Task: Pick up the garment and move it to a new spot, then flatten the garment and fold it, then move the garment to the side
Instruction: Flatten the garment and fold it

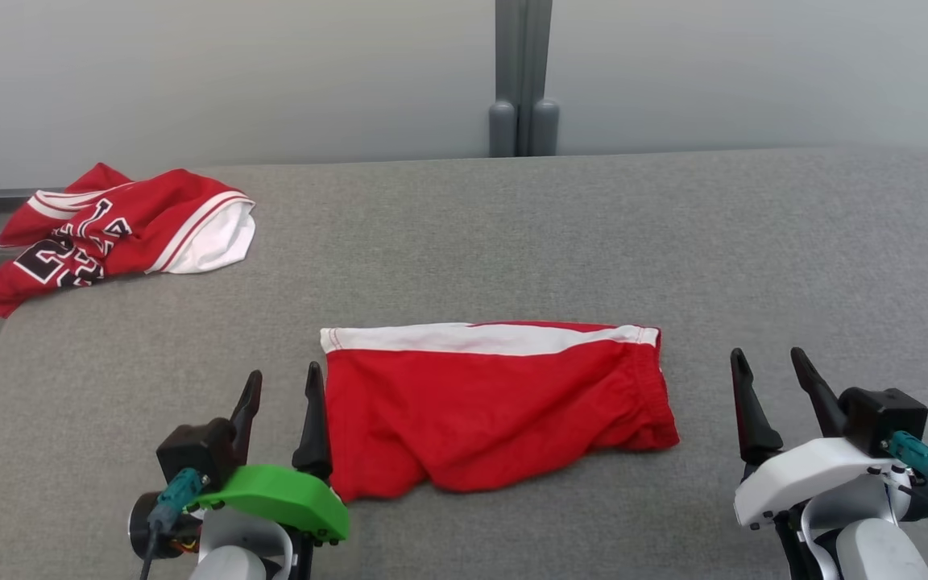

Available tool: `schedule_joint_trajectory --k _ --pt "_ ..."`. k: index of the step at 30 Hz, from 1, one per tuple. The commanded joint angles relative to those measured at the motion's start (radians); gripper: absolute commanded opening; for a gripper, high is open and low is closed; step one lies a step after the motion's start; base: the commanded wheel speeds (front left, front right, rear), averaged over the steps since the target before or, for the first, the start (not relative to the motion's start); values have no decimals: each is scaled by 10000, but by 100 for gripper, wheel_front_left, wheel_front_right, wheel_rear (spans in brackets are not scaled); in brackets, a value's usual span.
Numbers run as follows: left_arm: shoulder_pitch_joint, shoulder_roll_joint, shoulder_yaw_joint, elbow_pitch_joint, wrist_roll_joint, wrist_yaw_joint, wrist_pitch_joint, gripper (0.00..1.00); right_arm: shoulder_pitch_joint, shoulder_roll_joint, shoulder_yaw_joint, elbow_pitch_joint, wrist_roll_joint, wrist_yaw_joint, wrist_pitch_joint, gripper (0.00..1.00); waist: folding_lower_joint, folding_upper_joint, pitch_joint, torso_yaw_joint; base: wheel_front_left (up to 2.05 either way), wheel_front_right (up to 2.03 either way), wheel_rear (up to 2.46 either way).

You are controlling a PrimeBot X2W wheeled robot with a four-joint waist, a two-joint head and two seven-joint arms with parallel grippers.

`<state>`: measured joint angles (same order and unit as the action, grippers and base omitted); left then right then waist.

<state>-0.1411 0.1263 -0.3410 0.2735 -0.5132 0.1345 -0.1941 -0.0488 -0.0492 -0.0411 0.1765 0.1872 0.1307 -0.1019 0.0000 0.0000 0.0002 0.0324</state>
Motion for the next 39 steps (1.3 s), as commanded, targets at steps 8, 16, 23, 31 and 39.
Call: schedule_joint_trajectory --k 8,16,23,31,39 --pt "462 161 -168 -425 146 256 178 100 -452 -23 124 698 -104 0 897 100 0 0 -131 1046 0 0 0" --pt "564 179 -257 -565 53 304 302 100 -1272 -17 -303 2982 5 0 1773 100 0 0 -39 1768 0 0 0" --pt "618 193 -306 -515 22 337 291 100 -1908 -26 -721 5163 65 -2 1762 100 0 0 19 2071 0 0 0" --pt "731 298 -270 -550 -50 412 260 100 -2256 -2 -83 6476 970 -1 1619 31 0 0 34 1877 0 0 0" --pt "702 229 -378 -658 -139 396 380 100 -2678 -89 147 6472 1385 -10 1303 0 0 0 -32 1154 0 0 0"
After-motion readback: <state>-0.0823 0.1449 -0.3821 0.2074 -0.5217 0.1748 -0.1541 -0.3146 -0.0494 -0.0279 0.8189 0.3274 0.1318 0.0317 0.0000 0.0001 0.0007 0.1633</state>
